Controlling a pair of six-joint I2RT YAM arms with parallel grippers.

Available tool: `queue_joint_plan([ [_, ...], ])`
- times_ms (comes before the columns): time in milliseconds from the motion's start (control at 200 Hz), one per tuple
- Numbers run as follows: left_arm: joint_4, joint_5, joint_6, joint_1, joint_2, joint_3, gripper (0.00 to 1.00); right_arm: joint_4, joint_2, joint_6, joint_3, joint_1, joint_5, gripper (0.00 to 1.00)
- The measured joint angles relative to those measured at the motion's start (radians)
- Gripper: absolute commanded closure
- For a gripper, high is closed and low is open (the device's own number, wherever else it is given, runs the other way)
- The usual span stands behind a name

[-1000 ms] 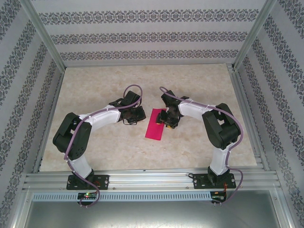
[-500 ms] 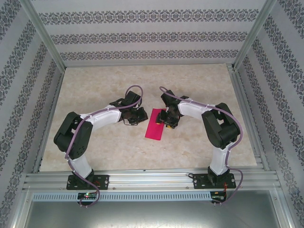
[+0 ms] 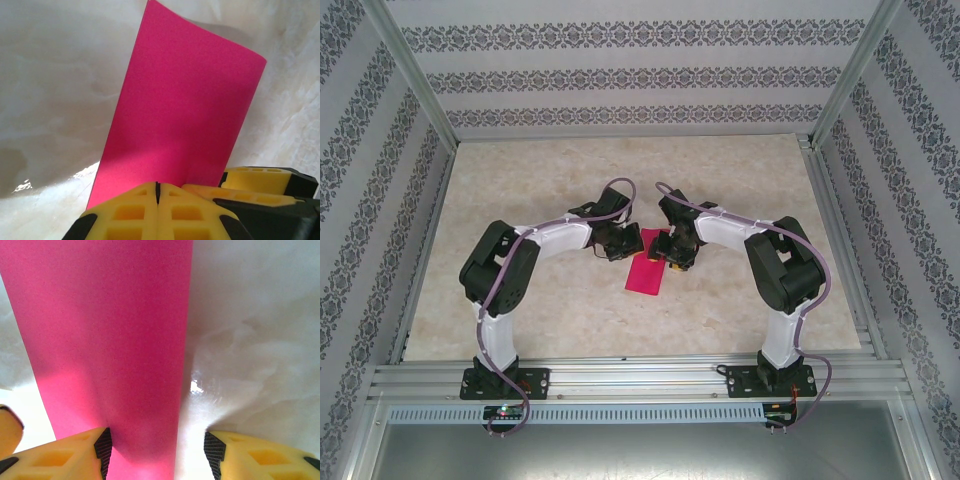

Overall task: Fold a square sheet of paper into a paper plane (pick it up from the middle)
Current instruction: Hold the paper at the center of the table.

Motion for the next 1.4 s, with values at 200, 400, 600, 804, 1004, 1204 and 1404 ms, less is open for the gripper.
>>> queue_joint_plan([
  [200, 0.000, 0.001, 0.000, -0.006, 0.048, 0.018, 1.00, 0.000, 0.000, 0.000, 0.000, 0.000, 0.000, 0.43],
  [400, -0.003, 0.000, 0.001, -0.011, 0.066, 0.019, 1.00, 0.000, 0.001, 0.000, 0.002, 0.000, 0.000, 0.42],
  [600, -0.001, -0.003, 0.003, -0.012, 0.066, 0.016, 1.00, 0.004, -0.003, 0.000, 0.002, 0.000, -0.006, 0.38],
  [804, 0.001, -0.003, 0.016, -0.012, 0.066, 0.014, 1.00, 0.047, -0.073, 0.001, -0.048, -0.003, 0.005, 0.33],
  [1004, 0.001, -0.003, 0.026, -0.012, 0.066, 0.014, 1.00, 0.221, -0.279, 0.035, -0.196, -0.056, -0.057, 0.67],
  [1204, 0.001, -0.003, 0.030, -0.012, 0.066, 0.014, 1.00, 0.469, -0.238, 0.103, -0.267, -0.050, -0.219, 0.97],
  [1404, 0.001, -0.003, 0.030, -0.012, 0.066, 0.014, 1.00, 0.544, -0.187, 0.121, -0.302, -0.040, -0.264, 0.99],
])
